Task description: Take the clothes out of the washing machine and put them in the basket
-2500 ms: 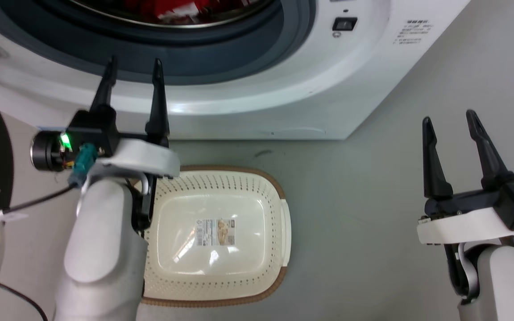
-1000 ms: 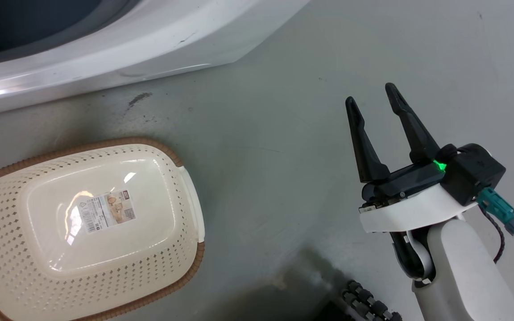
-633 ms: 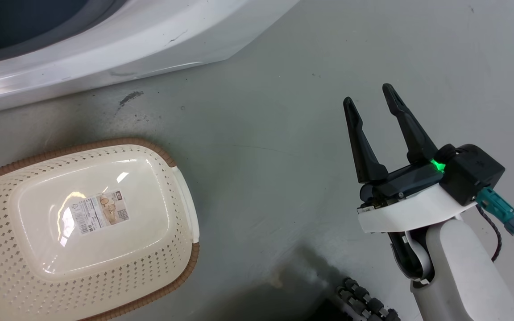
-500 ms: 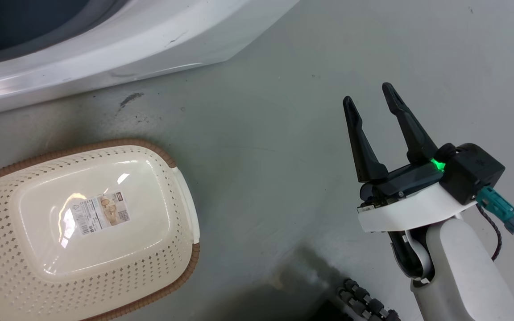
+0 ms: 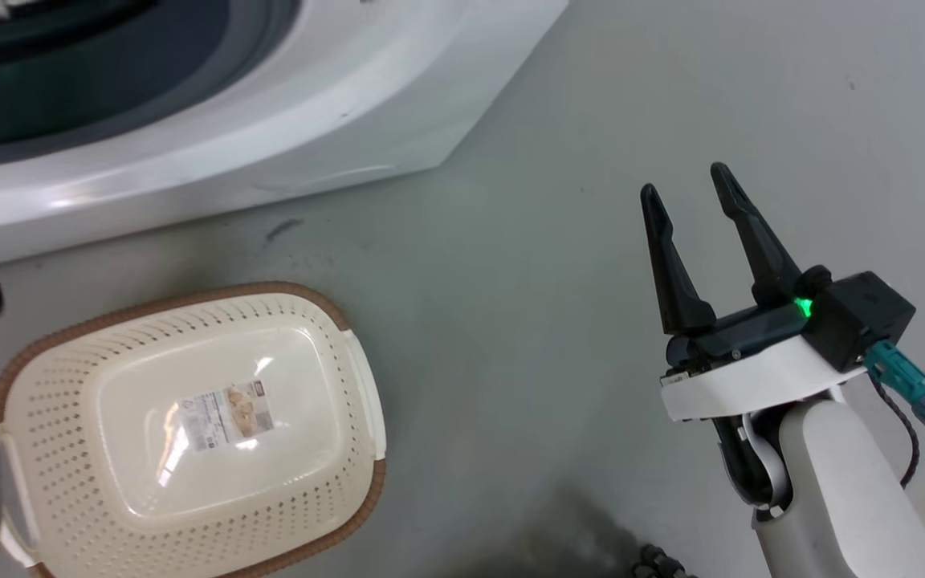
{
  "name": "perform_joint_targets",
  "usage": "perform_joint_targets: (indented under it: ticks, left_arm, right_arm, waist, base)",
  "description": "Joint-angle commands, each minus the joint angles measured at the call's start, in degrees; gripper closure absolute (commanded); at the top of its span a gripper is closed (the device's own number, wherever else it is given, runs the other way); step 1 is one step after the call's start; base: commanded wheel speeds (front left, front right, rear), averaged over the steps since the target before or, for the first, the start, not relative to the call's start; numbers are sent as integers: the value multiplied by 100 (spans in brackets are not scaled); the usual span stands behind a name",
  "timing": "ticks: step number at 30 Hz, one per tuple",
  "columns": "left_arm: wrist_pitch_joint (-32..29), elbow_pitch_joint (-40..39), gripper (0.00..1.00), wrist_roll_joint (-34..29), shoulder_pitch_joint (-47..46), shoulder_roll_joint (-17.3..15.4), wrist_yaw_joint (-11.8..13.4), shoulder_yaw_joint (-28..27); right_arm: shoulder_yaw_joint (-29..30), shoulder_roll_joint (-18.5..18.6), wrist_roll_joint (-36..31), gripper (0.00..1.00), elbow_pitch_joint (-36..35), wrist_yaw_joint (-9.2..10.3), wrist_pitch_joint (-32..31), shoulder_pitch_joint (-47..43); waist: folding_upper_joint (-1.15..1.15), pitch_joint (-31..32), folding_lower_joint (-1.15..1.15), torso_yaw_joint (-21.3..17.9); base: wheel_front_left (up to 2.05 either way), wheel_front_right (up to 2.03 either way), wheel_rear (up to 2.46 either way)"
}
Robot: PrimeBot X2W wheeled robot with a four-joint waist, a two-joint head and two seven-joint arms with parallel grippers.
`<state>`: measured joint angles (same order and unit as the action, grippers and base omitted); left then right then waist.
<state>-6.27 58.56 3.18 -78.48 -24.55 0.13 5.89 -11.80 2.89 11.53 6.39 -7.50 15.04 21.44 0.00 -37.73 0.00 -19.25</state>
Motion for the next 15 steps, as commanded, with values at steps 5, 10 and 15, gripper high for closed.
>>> perform_joint_targets:
  ticks: [5, 10, 15]
  left_arm:
    - [969, 201, 100, 206, 516, 228, -12, -66]
    - [1695, 537, 100, 415, 937, 478, -96, -149]
    - [2062, 730, 100, 615, 1354, 707, -195, -222]
  right_arm:
    - [123, -2, -110, 0, 83, 3, 21, -215]
    - [194, -2, -178, 0, 149, 3, 21, -367]
    - [328, -2, -294, 0, 204, 2, 21, -580]
  waist:
    - [0, 604, 0, 277]
    - [0, 1055, 0, 452]
    - [0, 1510, 0, 645]
  base:
    - [0, 0, 0]
    - [0, 0, 0]
    - [0, 0, 0]
